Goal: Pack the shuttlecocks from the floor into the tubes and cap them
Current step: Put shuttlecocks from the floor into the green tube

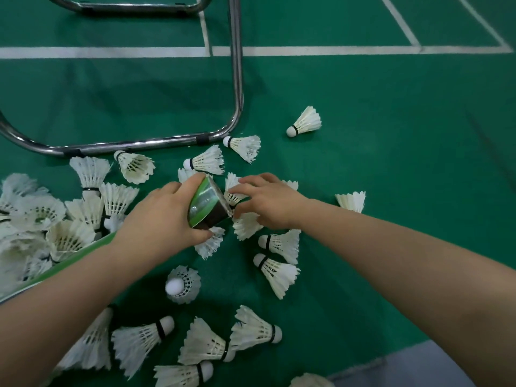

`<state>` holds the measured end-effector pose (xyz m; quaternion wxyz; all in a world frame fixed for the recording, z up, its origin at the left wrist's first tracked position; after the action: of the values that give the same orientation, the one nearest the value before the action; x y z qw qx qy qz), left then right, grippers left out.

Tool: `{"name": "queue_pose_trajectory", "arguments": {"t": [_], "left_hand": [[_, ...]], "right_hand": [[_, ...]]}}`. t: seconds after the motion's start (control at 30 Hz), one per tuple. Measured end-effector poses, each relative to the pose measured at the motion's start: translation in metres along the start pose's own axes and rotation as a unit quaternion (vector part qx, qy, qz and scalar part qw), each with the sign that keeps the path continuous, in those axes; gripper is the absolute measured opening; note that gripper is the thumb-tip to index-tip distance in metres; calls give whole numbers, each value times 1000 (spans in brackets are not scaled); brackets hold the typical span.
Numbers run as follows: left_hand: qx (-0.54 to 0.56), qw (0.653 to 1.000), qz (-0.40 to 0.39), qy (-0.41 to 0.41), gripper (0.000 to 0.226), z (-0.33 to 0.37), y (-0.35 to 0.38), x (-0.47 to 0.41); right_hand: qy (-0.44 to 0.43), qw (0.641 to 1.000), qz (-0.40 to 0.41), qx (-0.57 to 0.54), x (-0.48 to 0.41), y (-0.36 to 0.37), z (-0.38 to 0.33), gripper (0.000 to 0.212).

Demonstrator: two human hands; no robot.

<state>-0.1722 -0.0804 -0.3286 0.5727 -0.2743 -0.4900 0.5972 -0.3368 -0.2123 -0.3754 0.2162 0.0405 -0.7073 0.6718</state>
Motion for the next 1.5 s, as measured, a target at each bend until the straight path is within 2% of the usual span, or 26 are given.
{"name": "queue_pose_trajectory", "arguments": {"t": [0.13,0.27,0.37,0.53,0.63,0.7,0.8,0.87,1.0,1.13,1.2,1.33,1.5], "left_hand": [[6,1000,3,4,100,-4,-3,3],[9,1000,5,-3,100,-10,-5,9],[10,1000,4,-11,100,-13,-6,12],[2,1000,13,-11,99,-14,-6,17],[4,1000,13,-11,99,-14,-5,19],[8,1000,14,-9,99,-13,-4,21],[9,1000,14,-12,97,-11,-3,25],[9,1000,17,-11,97,-10,-3,26],[12,1000,19,-10,98,-11,-3,27],[15,999,33,-15,98,-14,-6,25],[16,999,36,-16,99,-15,-7,24],[23,999,39,8,96,-13,-5,24],[15,999,27,36,97,-6,-3,28]], "right_hand": [[35,999,16,0,-7,-6,9,17],[101,991,-51,-75,-3,2,12,19],[179,961,-28,-209,6,5,12,17],[298,860,100,-401,27,-5,18,9],[355,766,199,-497,34,-18,15,4],[361,704,240,-562,34,-30,6,7],[332,657,271,-620,30,-45,-18,8],[310,656,269,-634,24,-52,-34,7],[274,675,237,-642,12,-61,-56,9],[206,709,145,-658,6,-65,-69,8],[173,722,94,-664,5,-62,-71,26],[111,698,-28,-707,2,-66,-71,30],[39,696,-133,-705,-6,-69,-72,34]]}}
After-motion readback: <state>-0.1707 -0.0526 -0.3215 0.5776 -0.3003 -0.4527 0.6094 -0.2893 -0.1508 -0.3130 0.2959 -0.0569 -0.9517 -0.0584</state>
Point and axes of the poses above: each hand's wrist, its own x-axis away from the middle knuckle, its own y-axis out of the palm, z = x × y, the point moved 1 cm from there along -x, towards the middle knuckle, and after that the axes turned 4 degrees about x, right-handed, at the moved point
